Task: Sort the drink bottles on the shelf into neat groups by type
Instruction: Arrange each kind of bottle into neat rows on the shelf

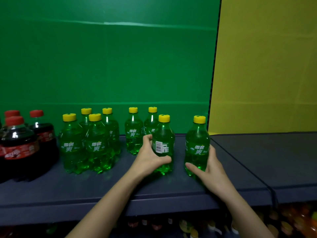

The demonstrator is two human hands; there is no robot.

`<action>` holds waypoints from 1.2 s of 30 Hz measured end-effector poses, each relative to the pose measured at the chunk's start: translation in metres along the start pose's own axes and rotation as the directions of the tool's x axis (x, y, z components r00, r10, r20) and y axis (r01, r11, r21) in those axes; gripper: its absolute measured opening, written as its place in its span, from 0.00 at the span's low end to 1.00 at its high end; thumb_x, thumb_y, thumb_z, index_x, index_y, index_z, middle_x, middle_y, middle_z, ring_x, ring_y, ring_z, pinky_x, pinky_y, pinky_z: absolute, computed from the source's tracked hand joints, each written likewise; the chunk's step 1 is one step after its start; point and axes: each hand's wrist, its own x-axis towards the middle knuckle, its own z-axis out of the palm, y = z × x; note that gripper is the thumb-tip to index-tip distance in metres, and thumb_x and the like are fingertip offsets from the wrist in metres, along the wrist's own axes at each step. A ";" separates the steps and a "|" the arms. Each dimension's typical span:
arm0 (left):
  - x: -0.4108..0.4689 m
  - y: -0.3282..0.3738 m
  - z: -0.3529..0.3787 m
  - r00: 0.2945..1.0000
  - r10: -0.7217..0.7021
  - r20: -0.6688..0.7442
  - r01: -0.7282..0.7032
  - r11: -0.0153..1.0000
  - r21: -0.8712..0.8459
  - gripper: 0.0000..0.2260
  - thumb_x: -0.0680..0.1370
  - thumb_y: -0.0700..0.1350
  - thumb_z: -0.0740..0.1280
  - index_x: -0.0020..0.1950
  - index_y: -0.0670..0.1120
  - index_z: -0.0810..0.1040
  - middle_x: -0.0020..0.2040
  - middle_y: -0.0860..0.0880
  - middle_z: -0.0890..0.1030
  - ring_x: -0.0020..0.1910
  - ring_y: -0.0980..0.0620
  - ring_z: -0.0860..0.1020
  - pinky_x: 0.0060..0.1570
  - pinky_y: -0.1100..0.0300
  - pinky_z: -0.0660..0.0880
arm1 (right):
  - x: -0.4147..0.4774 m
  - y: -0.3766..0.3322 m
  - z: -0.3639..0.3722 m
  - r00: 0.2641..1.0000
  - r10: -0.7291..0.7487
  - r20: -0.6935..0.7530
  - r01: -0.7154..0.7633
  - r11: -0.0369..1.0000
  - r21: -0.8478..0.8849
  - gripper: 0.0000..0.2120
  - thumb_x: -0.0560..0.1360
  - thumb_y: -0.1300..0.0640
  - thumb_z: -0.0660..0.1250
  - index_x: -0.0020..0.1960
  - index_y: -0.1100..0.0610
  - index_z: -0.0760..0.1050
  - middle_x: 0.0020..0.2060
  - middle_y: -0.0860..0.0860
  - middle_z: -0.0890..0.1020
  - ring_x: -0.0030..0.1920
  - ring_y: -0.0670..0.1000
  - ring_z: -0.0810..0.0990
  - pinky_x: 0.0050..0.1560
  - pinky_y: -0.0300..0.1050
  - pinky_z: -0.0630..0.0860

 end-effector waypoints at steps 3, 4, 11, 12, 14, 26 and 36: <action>-0.007 -0.008 -0.014 1.000 -0.025 0.018 0.024 0.999 0.048 0.36 0.66 0.42 0.75 0.64 0.48 0.55 0.61 0.51 0.70 0.57 0.54 0.71 0.54 0.65 0.65 | 0.003 -0.004 0.010 0.999 -0.015 0.029 0.014 1.000 0.018 0.37 0.70 0.55 0.72 0.71 0.54 0.53 0.63 0.48 0.72 0.60 0.46 0.72 0.55 0.36 0.66; -0.009 -0.011 -0.015 1.000 -0.020 -0.004 0.020 0.996 0.089 0.39 0.64 0.45 0.77 0.65 0.47 0.55 0.62 0.51 0.69 0.59 0.54 0.70 0.56 0.65 0.64 | 0.004 -0.006 0.013 0.999 -0.020 0.039 0.019 1.000 0.020 0.37 0.70 0.55 0.72 0.71 0.54 0.53 0.64 0.49 0.71 0.61 0.47 0.71 0.56 0.37 0.66; -0.011 -0.018 -0.020 0.997 -0.002 -0.074 0.016 0.983 0.185 0.34 0.65 0.45 0.77 0.60 0.45 0.58 0.59 0.50 0.72 0.59 0.51 0.72 0.55 0.63 0.67 | 0.009 -0.016 0.037 0.991 -0.033 0.127 0.028 0.999 0.041 0.33 0.71 0.52 0.70 0.69 0.52 0.55 0.63 0.47 0.73 0.59 0.47 0.73 0.53 0.38 0.68; -0.012 -0.019 -0.025 0.998 -0.031 -0.055 0.039 0.987 0.156 0.32 0.66 0.42 0.75 0.61 0.45 0.58 0.60 0.48 0.73 0.58 0.50 0.72 0.53 0.63 0.68 | 0.009 -0.016 0.039 0.991 -0.035 0.131 0.030 0.999 0.040 0.33 0.71 0.52 0.70 0.69 0.52 0.55 0.62 0.47 0.73 0.58 0.47 0.73 0.51 0.38 0.67; -0.015 -0.023 -0.034 0.997 -0.069 -0.035 0.073 0.991 0.116 0.30 0.67 0.40 0.74 0.62 0.45 0.59 0.59 0.47 0.75 0.56 0.51 0.74 0.53 0.62 0.69 | 0.010 -0.017 0.042 0.991 -0.039 0.130 0.034 0.999 0.038 0.33 0.71 0.51 0.70 0.69 0.52 0.55 0.63 0.47 0.72 0.61 0.47 0.72 0.54 0.39 0.67; -0.026 -0.029 -0.052 0.988 -0.045 -0.148 0.072 0.982 0.177 0.25 0.69 0.44 0.73 0.60 0.45 0.63 0.53 0.54 0.76 0.40 0.58 0.72 0.41 0.68 0.69 | 0.017 -0.022 0.064 0.987 -0.036 0.155 0.036 0.999 0.005 0.36 0.70 0.48 0.70 0.70 0.53 0.53 0.67 0.49 0.70 0.67 0.50 0.68 0.63 0.46 0.67; -0.026 -0.027 -0.055 0.954 -0.061 -0.295 0.121 0.974 0.190 0.29 0.67 0.45 0.76 0.61 0.43 0.64 0.52 0.52 0.70 0.52 0.55 0.69 0.45 0.72 0.62 | 0.023 -0.029 0.078 0.986 -0.041 0.164 0.045 0.999 -0.016 0.35 0.71 0.48 0.69 0.70 0.56 0.54 0.67 0.51 0.70 0.66 0.52 0.68 0.63 0.45 0.67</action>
